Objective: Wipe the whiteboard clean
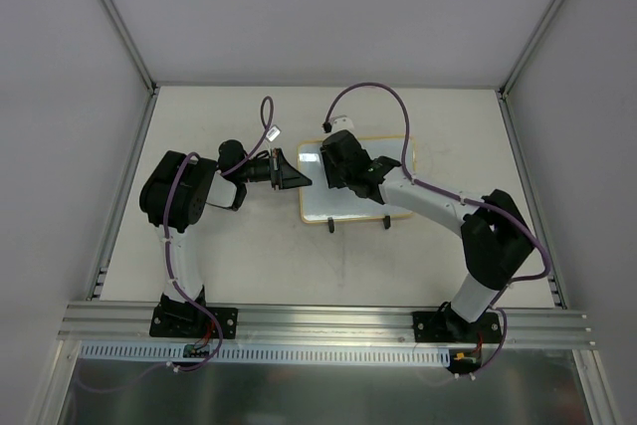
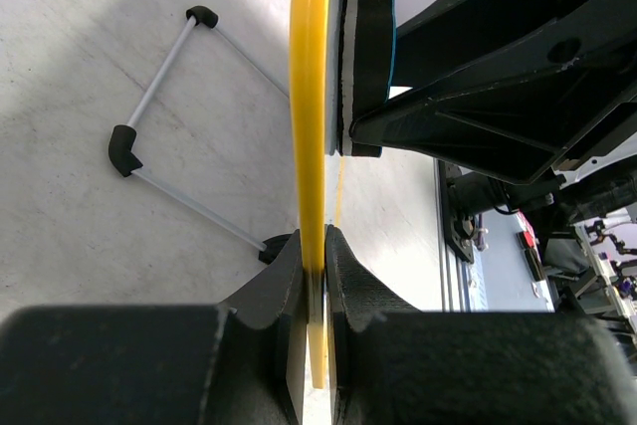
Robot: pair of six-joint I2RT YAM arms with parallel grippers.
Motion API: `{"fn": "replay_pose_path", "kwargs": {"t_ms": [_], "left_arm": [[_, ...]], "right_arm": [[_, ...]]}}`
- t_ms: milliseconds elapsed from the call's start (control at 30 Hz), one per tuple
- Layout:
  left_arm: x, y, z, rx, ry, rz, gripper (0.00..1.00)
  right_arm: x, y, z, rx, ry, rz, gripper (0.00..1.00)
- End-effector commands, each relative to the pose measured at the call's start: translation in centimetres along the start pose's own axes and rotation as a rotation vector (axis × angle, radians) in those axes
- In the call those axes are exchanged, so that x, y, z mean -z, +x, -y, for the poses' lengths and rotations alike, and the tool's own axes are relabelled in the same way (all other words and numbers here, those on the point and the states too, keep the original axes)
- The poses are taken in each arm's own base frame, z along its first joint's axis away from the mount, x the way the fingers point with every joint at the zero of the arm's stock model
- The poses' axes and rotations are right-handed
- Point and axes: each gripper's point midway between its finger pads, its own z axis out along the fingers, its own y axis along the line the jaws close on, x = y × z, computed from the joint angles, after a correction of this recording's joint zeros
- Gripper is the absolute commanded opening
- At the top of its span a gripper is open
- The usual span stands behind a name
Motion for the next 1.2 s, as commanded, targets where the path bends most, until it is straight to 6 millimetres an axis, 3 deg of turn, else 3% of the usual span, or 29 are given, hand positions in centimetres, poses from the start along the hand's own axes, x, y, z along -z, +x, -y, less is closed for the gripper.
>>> {"fn": "replay_pose_path", "kwargs": {"t_ms": [0,133,333,467,700,933,1167], "left_arm": [[-0.4,-2.3,4.1,-0.426,0.157,0.06,0.0],[-0.4,-2.3,4.3,-0.426,0.156,0.063,0.0],[-0.4,-2.1,4.3,-0.426,0.157,0.061,0.0],[-0.4,-2.3,4.5,-0.43,0.16,0.061,0.0],[-0.4,-2.4,4.7,-0.435,0.162,0.061,0.0],[-0.4,-2.3,4.6,-0.429,0.165,0.057,0.0],[-0.5,-2.2,4.6,-0.423,0.165,0.056,0.0]], "right_arm": [[-0.5,-0.5,2.2,-0.016,0.061,0.019,0.25],[-0.6,2.1,2.3,-0.026,0.068,-0.025,0.24],[0.4,4.2,2.4,-0.05,0.06,-0.041,0.24],[0.8,7.0,2.9,-0.062,0.065,-0.073,0.24],[1.1,8.5,3.4,-0.075,0.065,-0.083,0.23],[1.0,6.9,3.3,-0.06,0.068,-0.052,0.23],[1.1,2.3,3.4,-0.083,0.053,0.014,0.22]]}}
